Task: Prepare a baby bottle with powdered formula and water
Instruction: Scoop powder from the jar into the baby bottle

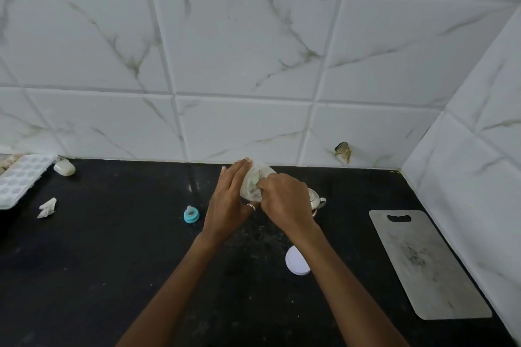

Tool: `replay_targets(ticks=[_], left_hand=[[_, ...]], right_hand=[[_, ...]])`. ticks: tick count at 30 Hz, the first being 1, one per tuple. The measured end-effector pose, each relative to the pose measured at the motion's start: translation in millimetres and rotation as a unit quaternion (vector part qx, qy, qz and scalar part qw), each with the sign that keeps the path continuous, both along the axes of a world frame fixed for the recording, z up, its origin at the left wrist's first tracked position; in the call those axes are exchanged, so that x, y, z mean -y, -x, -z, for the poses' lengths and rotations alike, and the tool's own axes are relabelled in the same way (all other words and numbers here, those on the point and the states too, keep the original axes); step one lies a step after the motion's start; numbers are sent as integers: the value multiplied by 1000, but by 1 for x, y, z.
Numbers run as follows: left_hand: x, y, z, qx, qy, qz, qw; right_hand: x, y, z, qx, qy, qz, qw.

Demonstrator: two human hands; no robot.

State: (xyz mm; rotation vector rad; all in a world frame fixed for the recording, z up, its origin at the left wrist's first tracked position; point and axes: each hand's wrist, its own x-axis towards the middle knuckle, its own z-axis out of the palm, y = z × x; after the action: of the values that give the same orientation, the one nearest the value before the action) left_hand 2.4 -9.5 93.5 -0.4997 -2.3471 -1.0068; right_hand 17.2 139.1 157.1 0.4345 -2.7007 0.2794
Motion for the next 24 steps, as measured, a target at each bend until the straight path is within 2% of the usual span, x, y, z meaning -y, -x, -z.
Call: replay_targets(ticks=[6, 10, 13, 18, 21, 24], left_hand=[[1, 3, 6, 10, 13, -3, 1000], [1, 6, 9, 18, 18, -4, 1000], [1, 6, 8, 29, 16, -9, 999], [1, 5, 5, 70, -17, -35, 997], [3, 4, 7, 89, -40, -39, 994], [2, 4, 8, 101, -56, -42, 992]], right_hand=[[-1, 4, 6, 63, 98, 5, 993], [-1, 6, 8, 112, 198, 25, 974], [-4, 8, 7, 165, 324, 59, 930], [-14, 8, 1, 203, 517, 109, 825], [-20, 7, -1, 214, 571, 124, 782], [-25, 7, -1, 212, 602, 132, 759]])
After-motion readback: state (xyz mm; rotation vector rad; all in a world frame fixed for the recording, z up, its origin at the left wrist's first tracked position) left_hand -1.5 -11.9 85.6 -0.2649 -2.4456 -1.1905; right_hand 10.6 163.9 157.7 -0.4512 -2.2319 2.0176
